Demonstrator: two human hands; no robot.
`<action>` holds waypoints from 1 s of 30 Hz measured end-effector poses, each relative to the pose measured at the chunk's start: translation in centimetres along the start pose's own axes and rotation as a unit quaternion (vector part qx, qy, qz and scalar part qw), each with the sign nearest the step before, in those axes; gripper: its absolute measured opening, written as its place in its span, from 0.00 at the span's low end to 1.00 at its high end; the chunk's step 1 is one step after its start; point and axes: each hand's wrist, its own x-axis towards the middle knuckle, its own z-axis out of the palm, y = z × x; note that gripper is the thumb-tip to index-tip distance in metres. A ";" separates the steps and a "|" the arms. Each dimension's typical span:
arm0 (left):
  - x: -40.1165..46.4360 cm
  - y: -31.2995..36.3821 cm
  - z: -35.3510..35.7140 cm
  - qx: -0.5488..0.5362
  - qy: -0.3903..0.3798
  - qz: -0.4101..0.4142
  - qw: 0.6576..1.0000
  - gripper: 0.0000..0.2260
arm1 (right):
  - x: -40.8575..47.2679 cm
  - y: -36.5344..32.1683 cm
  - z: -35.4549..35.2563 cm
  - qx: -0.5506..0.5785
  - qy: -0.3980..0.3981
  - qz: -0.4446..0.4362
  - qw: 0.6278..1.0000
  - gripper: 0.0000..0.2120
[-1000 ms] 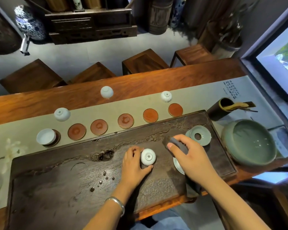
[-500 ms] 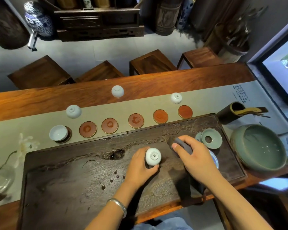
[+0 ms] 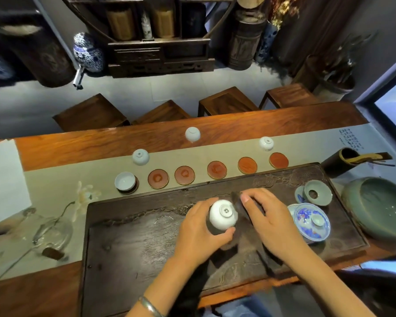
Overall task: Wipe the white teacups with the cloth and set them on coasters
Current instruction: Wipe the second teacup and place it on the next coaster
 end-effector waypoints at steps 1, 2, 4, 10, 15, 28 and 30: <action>-0.4 0.3 -0.8 0.000 0.010 0.008 1.000 0.26 | -0.3 -0.7 0.4 -0.008 -0.003 -0.023 1.000 0.09; -0.9 0.5 -1.6 0.001 0.020 0.013 1.000 0.26 | -0.6 -1.5 0.8 -0.013 -0.006 -0.046 0.999 0.11; -1.7 0.8 -3.2 0.003 0.039 0.023 0.999 0.25 | -1.1 -2.9 1.4 -0.018 -0.014 -0.087 0.996 0.10; -3.4 1.5 -6.8 0.014 0.095 0.029 0.995 0.25 | -1.6 -6.3 2.5 -0.059 -0.041 -0.175 0.982 0.09; -4.0 1.8 -7.7 0.007 0.130 0.016 0.991 0.23 | -1.3 -8.0 2.7 -0.110 -0.063 -0.209 0.970 0.09; -2.3 4.6 -7.2 -0.003 0.159 0.012 0.987 0.25 | 0.5 -9.0 -0.1 -0.171 -0.085 -0.240 0.952 0.10; -2.1 4.8 -7.1 -0.004 0.161 0.015 0.987 0.25 | 0.6 -9.1 -0.3 -0.189 -0.094 -0.254 0.944 0.10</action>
